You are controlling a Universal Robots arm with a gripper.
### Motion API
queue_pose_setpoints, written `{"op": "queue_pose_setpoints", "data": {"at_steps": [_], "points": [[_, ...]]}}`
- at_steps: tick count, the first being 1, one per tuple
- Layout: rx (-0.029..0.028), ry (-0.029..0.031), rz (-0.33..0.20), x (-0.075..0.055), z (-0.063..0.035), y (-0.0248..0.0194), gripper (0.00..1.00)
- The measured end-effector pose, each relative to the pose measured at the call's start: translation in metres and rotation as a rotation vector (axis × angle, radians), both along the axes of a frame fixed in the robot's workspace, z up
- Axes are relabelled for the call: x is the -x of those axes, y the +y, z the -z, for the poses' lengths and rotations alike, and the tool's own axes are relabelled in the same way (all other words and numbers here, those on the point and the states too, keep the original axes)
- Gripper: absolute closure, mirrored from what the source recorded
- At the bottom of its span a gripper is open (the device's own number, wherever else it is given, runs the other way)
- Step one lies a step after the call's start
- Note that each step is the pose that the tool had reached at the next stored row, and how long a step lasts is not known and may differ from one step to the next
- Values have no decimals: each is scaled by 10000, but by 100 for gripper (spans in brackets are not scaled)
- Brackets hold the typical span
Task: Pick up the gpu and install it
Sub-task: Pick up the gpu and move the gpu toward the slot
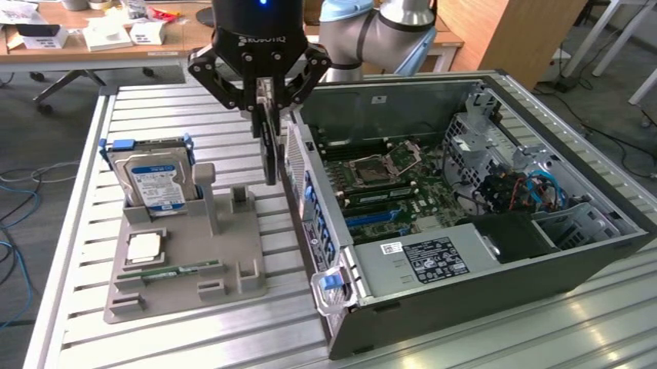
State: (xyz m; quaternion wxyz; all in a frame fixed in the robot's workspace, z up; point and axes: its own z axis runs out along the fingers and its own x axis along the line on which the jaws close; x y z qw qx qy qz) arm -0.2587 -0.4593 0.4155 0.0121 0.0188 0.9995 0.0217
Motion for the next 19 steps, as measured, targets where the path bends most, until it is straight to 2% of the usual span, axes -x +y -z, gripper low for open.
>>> {"op": "queue_pose_setpoints", "data": {"at_steps": [19], "points": [[-1, 21, 0, -380, 1, 17, 74]]}}
